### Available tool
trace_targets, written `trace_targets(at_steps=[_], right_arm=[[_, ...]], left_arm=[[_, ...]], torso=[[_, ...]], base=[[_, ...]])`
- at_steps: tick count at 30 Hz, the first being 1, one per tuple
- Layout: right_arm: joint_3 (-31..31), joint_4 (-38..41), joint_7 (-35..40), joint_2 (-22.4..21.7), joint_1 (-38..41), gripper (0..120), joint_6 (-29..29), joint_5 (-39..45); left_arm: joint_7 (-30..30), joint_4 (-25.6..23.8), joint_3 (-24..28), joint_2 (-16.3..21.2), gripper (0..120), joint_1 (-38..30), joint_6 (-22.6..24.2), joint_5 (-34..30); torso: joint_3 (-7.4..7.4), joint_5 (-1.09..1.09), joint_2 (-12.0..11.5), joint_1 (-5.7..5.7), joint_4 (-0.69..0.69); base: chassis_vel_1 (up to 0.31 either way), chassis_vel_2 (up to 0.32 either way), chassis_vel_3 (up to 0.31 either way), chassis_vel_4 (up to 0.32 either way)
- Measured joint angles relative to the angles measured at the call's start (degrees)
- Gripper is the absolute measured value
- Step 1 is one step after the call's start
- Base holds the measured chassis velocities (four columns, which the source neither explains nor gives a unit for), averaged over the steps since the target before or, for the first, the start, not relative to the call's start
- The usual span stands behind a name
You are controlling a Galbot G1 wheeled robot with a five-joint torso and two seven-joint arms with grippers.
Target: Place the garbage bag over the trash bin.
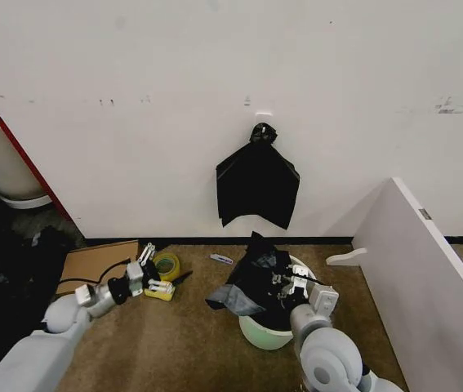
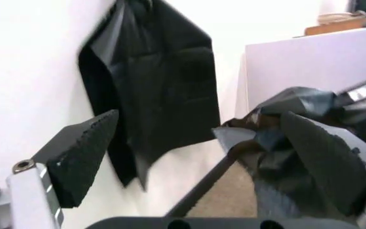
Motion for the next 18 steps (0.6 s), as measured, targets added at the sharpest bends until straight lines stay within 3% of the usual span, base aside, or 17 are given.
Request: trace_targets(at_steps=[2,6,9,13,18], right_arm=[[0.0,0.0,-0.1,0.0,-0.1,0,0.0,-0.3],[0.1,0.0,-0.1,0.1,-0.4,0,0.2,-1.7],[0.2,-0.1,-0.3,0.2,-0.5,0,0.3,-2.3],[0.2,-0.4,-0.4,0.8,-0.6,0,0.4,-3.2],[0.2,-0.5,-0.5,1.1,-0.6,0,0.4,-3.5]], left_arm=[[-2.4,-1.0,2.6,-0.1,100,-0.7,2.6,0.0],[-7.2,-3.5,14.1,1.3,100,-5.7,12.0,-2.5],[-8.3,-3.6,17.6,2.2,100,-8.3,14.9,-3.0],[-13.6,-2.7,27.0,3.0,100,-16.7,23.4,-3.1],[-16.3,-2.1,31.4,2.6,100,-20.5,27.5,-3.8]], torso=[[0.00,-0.01,0.0,0.00,-0.02],[0.00,-0.01,0.0,0.00,-0.03],[0.00,0.00,0.0,0.00,-0.01],[0.00,0.01,0.0,0.00,-0.02],[0.00,0.02,0.0,0.00,-0.03]], base=[[0.000,0.000,0.000,0.000],[0.000,0.000,0.000,0.000],[0.000,0.000,0.000,0.000],[0.000,0.000,0.000,0.000],[0.000,0.000,0.000,0.000]])
